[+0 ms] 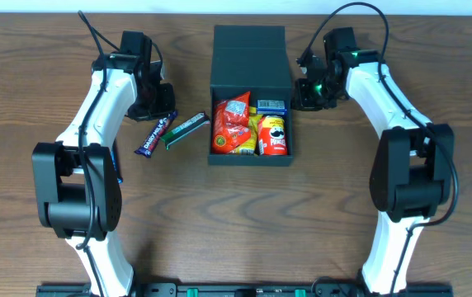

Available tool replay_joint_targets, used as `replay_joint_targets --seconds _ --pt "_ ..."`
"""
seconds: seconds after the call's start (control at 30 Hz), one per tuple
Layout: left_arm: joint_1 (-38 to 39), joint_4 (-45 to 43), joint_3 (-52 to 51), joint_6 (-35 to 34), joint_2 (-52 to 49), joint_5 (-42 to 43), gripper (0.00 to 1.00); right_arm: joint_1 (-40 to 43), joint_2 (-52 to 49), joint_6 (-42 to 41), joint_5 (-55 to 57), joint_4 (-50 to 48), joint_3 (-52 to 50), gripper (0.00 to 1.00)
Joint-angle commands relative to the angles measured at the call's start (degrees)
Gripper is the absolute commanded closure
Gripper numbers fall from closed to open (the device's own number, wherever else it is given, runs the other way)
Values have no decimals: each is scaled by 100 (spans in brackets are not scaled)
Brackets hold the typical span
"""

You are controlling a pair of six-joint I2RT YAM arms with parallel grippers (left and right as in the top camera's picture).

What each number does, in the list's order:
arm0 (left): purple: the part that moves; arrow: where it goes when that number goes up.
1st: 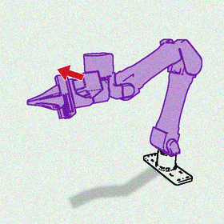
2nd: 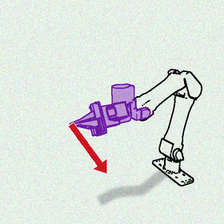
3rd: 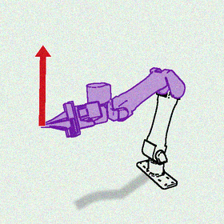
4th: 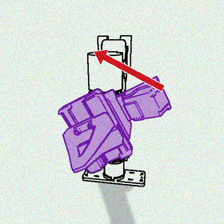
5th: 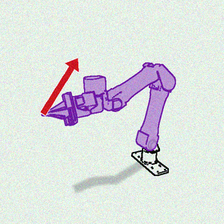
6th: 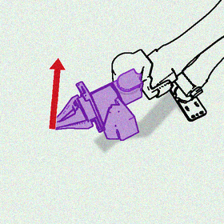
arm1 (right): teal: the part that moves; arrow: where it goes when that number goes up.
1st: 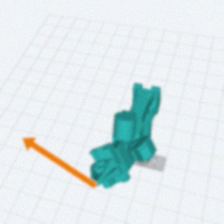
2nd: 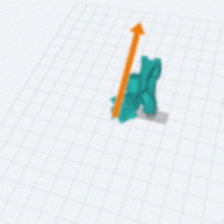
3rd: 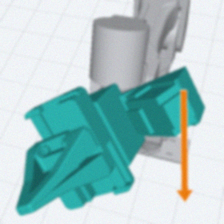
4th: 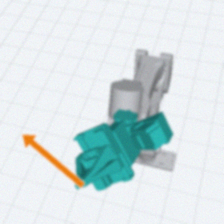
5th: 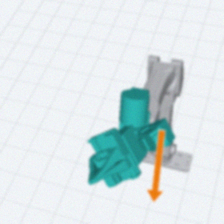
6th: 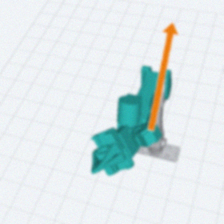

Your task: Pack container

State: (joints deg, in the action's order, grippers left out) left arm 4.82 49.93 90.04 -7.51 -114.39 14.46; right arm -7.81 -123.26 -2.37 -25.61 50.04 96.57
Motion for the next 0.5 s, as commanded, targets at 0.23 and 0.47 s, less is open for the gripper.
replay_joint_targets --seconds 0.23,0.47 --pt "-20 22 7 24 39 0 94 -212 -63 -59 -138 -116 4 99" --pt "-20 122 7 470 39 -4 94 -186 -63 -33 -136 -177 4 99"
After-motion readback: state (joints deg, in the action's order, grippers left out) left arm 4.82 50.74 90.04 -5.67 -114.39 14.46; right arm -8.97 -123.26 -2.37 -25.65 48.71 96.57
